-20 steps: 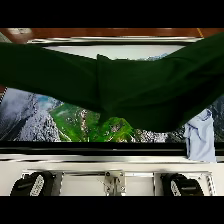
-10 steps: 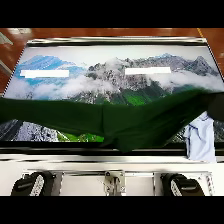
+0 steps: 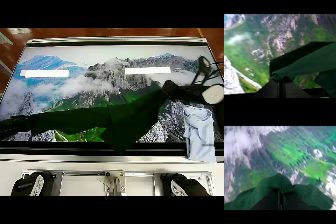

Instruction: Fold the shirts.

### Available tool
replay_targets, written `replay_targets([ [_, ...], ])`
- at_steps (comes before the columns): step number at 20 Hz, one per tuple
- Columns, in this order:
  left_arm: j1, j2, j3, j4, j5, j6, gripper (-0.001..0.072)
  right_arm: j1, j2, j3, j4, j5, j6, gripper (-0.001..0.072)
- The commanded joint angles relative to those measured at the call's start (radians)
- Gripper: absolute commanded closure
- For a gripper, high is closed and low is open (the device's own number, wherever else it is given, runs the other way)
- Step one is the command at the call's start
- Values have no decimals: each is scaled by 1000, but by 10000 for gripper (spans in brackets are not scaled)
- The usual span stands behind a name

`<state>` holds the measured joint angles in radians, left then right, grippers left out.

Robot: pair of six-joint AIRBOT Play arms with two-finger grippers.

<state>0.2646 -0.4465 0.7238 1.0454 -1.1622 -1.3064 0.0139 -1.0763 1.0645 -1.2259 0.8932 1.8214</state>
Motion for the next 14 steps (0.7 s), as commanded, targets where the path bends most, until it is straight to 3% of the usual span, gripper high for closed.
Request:
replay_targets([
  [1, 1, -5, -119, -154, 104, 0, 670, 0, -208, -13, 108, -215, -2, 659],
  [3, -5, -5, -125, -165, 116, 1, 670, 0, -278, -13, 128, -197, -2, 657],
  [4, -14, -5, -125, -165, 116, 5, 670, 0, -298, -13, 128, -190, -2, 563],
  [5, -24, -5, -125, -165, 115, 12, 670, -3, -302, -13, 129, -180, -3, 288],
  [6, -34, -5, -125, -164, 115, 12, 670, -16, -294, -6, 124, -137, -51, 105],
  [8, -53, -5, -125, -164, 116, 11, 670, -70, -257, 3, 43, 44, -178, 105],
  [11, -67, -5, -125, -164, 116, 11, 670, -172, -214, -42, -20, 397, -249, 107],
  [14, -67, -5, -125, -164, 116, 12, 670, -181, -200, -267, 95, 379, -265, 106],
])
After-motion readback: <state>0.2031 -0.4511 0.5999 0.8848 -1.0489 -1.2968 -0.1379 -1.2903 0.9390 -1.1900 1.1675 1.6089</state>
